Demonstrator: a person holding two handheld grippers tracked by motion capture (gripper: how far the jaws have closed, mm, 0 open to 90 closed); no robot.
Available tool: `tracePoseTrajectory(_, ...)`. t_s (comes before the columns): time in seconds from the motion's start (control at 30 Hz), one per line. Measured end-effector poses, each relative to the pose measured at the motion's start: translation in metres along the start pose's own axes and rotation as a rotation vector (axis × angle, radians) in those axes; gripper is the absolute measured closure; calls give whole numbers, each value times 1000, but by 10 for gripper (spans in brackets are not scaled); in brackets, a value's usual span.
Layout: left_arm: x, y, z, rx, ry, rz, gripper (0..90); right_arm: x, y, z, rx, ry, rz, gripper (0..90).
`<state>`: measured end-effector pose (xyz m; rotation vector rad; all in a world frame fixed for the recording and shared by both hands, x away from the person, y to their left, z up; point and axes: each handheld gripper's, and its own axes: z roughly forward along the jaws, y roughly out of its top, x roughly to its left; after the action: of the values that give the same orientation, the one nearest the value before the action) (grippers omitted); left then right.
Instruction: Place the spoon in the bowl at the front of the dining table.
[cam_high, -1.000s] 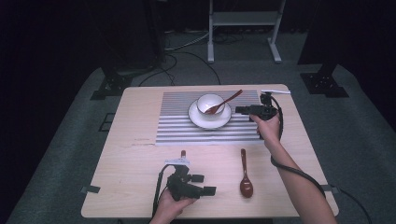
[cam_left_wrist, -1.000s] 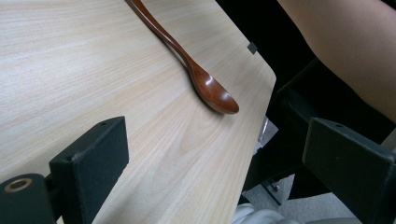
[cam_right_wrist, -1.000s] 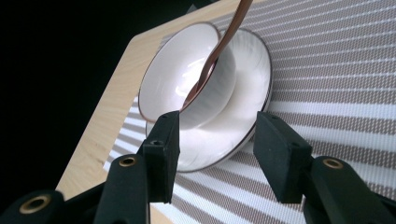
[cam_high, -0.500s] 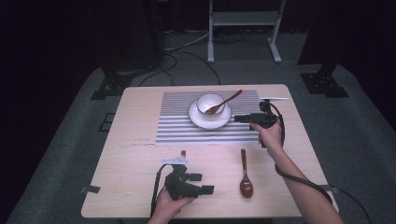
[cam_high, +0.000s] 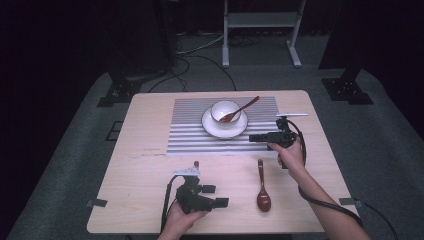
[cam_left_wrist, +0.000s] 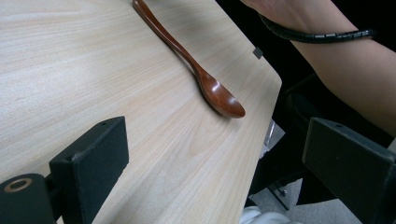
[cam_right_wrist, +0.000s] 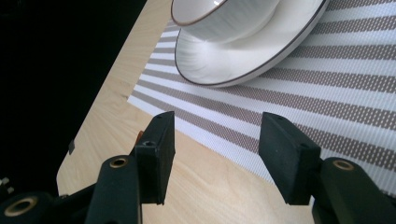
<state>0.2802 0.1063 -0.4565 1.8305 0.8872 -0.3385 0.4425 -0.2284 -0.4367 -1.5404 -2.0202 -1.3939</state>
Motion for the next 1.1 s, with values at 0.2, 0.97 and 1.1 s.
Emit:
tracePoseTrajectory(0.2, 0, 0, 0, -1, 4, 2, 58, 1, -8, -3, 16, 8, -14, 441)
tracePoseTrajectory(0.97, 0, 0, -2, -14, 4, 3, 59, 14, -33, -14, 46, 52, -42, 416)
tracePoseTrajectory(1.1, 1, 0, -3, -20, 7, 1, 59, 14, -40, -16, 58, 54, -40, 411)
